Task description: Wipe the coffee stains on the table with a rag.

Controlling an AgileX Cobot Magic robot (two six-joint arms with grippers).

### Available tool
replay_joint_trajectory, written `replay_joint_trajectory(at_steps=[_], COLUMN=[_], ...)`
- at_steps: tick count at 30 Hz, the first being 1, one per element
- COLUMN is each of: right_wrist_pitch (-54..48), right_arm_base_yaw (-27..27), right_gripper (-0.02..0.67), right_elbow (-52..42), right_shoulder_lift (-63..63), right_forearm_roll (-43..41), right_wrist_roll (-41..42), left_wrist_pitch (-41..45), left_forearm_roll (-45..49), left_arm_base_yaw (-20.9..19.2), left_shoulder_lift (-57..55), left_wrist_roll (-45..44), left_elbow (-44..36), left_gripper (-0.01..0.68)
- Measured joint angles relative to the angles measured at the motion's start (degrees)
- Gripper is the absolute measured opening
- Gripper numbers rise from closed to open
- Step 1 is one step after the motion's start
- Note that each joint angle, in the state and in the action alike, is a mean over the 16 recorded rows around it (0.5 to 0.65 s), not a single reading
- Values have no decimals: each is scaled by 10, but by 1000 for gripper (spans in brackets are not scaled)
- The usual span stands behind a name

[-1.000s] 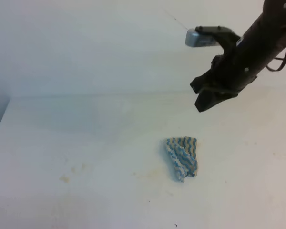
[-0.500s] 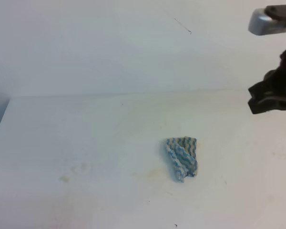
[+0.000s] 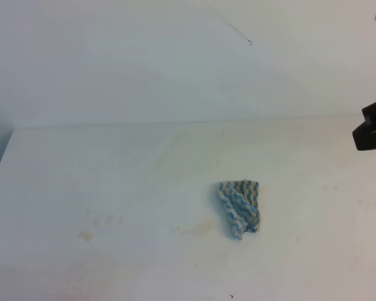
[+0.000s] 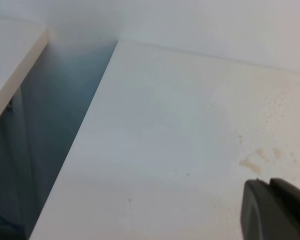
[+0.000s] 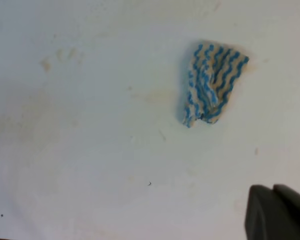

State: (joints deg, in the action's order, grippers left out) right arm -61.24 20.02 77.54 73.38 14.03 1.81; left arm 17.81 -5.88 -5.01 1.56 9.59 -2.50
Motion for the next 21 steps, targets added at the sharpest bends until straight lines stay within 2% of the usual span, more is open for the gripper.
replay_joint_trajectory(at_steps=[12,21], right_wrist_pitch=[-11,-11], right_arm_base_yaw=[0,-24], right_gripper=[-4,-4], right_elbow=[0,0], right_shoulder_lift=[-15,-99], right_forearm_roll=[12,6], right_wrist_roll=[-8,-8], left_wrist_pitch=[-1,-1], left_forearm_roll=[0,0], left_arm_base_yaw=[0,0], left_shoulder_lift=[0,0], left_wrist_roll=[0,0], left_elbow=[0,0], left_gripper=[0,1])
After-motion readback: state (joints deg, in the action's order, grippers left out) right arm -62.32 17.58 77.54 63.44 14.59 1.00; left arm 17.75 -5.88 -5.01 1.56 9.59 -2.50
